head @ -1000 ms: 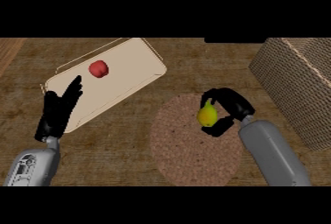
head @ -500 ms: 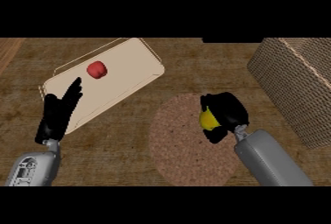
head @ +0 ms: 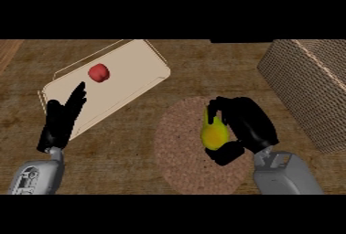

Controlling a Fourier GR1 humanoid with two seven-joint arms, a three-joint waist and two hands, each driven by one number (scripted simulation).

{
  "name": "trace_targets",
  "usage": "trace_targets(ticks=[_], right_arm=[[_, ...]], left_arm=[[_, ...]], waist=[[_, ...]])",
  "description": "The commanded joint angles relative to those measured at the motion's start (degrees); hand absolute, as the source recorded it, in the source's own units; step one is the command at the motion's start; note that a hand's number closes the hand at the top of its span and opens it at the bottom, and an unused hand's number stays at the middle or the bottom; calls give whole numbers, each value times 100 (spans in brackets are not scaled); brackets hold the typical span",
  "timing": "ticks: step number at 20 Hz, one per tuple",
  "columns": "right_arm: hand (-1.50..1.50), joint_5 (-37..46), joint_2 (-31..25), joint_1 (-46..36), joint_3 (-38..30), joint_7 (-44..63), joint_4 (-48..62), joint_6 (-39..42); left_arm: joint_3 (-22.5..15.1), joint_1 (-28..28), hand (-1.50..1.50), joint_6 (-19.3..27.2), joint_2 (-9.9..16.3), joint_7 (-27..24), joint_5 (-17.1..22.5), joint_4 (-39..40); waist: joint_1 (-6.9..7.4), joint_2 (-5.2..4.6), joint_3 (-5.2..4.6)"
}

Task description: Pick the pear from the placemat and place it in the basket

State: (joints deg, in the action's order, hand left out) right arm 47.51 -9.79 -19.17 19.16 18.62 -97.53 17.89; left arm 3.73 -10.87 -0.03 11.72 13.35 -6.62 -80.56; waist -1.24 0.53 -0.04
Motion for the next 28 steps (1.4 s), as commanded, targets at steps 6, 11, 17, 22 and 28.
trace_targets(ticks=[6, 11, 17, 22, 28], right_arm=[[150, -1417, 916, -880, -1271, 2076, -2403, 752], [150, -1942, 820, -2076, -1991, 3539, -2819, 1290], [150, -3133, -150, -3845, -3259, 4487, -2140, 1827], [150, -2829, -841, -4336, -3310, 4206, -1186, 1732], [150, -1927, -2418, -3992, -3117, 2946, -32, 2407]], left_arm=[[-196, 74, 0, 208, -265, -37, -188, -19], [159, -30, 0, -300, 196, 17, 192, -129], [59, -106, 0, -101, 65, 114, 1, -106], [48, -292, 0, -74, 45, 304, -60, 23], [109, -7, 0, -185, 72, 80, 70, -78]], waist=[[20, 1, -2], [117, -19, -2], [79, -7, -3], [97, -31, -2], [180, -80, -3]])
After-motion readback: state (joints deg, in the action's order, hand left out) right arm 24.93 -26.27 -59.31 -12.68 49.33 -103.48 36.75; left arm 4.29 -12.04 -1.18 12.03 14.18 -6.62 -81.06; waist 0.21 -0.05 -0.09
